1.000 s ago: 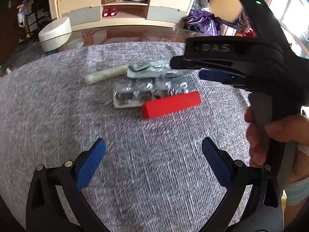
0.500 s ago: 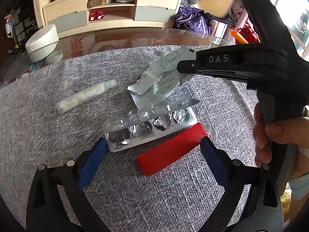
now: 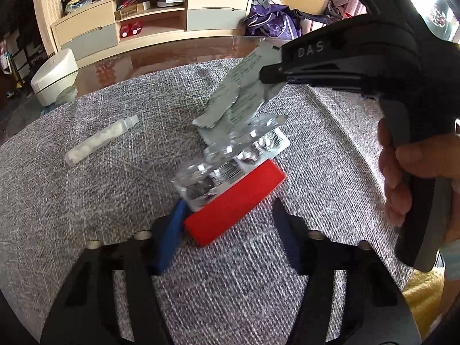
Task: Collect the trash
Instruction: 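Grasp the red block with the left gripper while the right gripper grasps the foil sachet, then carry the red block and foil sachet to the grey bin and open both grippers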
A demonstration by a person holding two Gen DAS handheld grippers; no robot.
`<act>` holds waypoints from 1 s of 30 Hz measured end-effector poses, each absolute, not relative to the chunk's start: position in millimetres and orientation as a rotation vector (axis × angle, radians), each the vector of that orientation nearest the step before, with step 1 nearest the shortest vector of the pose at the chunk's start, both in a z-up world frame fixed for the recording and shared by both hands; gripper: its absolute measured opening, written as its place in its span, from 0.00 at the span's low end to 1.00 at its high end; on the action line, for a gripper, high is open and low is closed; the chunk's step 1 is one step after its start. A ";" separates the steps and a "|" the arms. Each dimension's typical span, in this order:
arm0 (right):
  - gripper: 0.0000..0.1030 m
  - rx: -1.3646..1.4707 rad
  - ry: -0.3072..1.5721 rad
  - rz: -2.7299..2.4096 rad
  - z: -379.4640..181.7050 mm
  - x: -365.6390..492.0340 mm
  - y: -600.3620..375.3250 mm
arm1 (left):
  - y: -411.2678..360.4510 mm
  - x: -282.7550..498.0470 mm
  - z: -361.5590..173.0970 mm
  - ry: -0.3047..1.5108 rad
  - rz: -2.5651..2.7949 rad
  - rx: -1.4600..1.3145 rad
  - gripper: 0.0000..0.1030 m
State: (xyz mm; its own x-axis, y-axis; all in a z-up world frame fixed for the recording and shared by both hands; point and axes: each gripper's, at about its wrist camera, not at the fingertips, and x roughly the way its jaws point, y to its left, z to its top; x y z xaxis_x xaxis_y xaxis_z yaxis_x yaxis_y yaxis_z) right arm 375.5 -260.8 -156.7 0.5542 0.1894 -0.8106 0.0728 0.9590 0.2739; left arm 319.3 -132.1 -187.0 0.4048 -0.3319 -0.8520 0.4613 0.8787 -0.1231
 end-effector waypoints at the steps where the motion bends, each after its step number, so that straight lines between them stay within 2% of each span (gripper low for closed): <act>1: 0.10 0.288 0.980 0.066 -154.3 372.9 -262.4 | -131.8 317.1 -186.9 1.040 -0.500 0.142 0.44; 3: 0.08 0.288 0.977 0.064 -151.5 367.8 -264.2 | -131.0 313.3 -187.0 1.038 -0.496 0.152 0.38; 5: 0.07 0.289 0.965 0.059 -145.3 360.0 -267.3 | -129.9 307.3 -187.5 1.040 -0.504 0.148 0.25; 8: 0.05 0.282 0.945 0.051 -134.6 348.7 -271.1 | -127.5 293.2 -187.0 1.055 -0.532 0.128 0.21; 13: 0.05 0.260 0.928 0.052 -117.0 327.9 -273.9 | -120.9 267.1 -180.5 1.052 -0.551 0.106 0.18; 30: 0.05 0.257 0.869 0.066 -61.7 195.5 -269.1 | -83.4 151.2 -121.8 0.966 -0.503 0.078 0.18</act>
